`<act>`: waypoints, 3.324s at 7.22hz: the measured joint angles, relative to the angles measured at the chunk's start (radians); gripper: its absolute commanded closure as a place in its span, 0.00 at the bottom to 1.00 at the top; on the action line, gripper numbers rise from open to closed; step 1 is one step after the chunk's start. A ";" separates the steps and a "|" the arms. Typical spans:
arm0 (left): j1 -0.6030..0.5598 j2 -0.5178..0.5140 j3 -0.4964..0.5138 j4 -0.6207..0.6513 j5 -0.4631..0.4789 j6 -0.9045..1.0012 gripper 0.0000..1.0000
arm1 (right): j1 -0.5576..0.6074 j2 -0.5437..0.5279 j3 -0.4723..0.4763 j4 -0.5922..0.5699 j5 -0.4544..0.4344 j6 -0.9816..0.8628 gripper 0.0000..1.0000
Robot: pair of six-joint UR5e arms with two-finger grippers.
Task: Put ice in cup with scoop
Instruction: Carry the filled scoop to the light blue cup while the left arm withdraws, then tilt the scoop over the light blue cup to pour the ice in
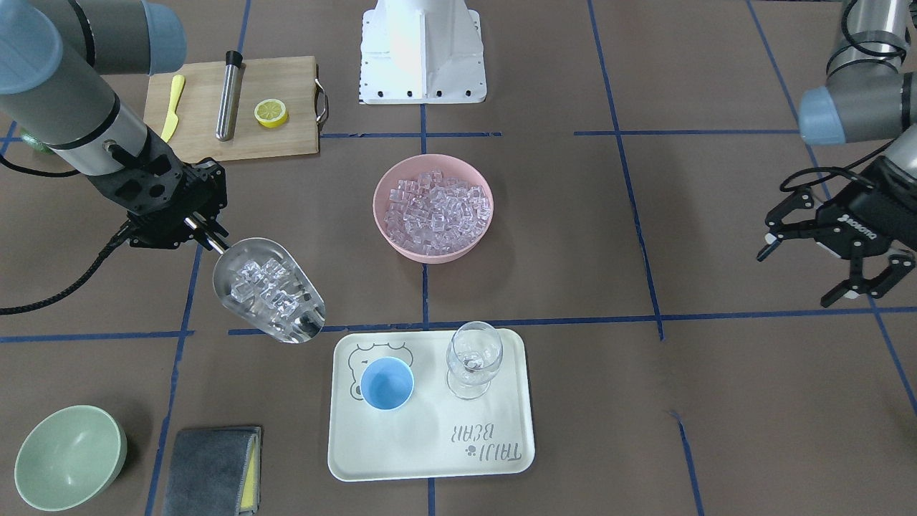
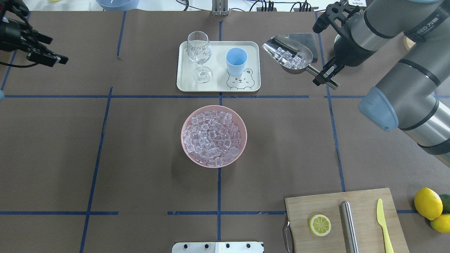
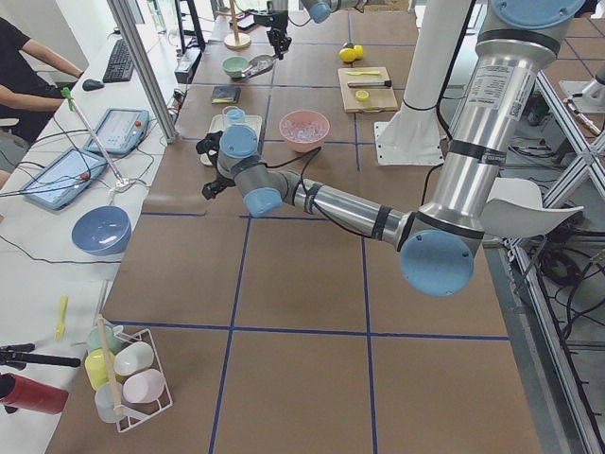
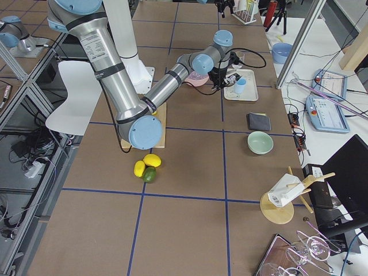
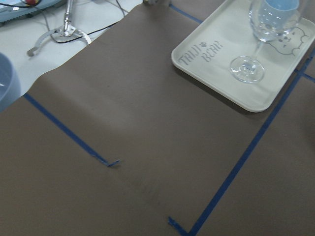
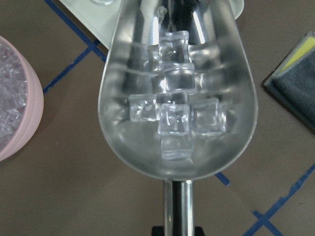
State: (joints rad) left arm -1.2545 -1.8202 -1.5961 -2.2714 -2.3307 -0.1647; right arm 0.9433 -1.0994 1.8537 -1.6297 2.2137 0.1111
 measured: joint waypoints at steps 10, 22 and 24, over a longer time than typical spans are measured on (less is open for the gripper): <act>-0.104 0.151 -0.053 0.064 -0.009 0.033 0.00 | -0.079 0.228 -0.169 -0.283 -0.053 0.016 1.00; -0.103 0.154 -0.052 0.062 -0.009 0.034 0.00 | -0.091 0.492 -0.377 -0.561 -0.054 0.016 1.00; -0.103 0.154 -0.053 0.062 -0.009 0.034 0.00 | -0.092 0.512 -0.399 -0.578 -0.054 0.016 1.00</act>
State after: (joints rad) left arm -1.3580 -1.6663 -1.6488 -2.2089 -2.3393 -0.1305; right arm 0.8517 -0.5876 1.4543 -2.2072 2.1598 0.1273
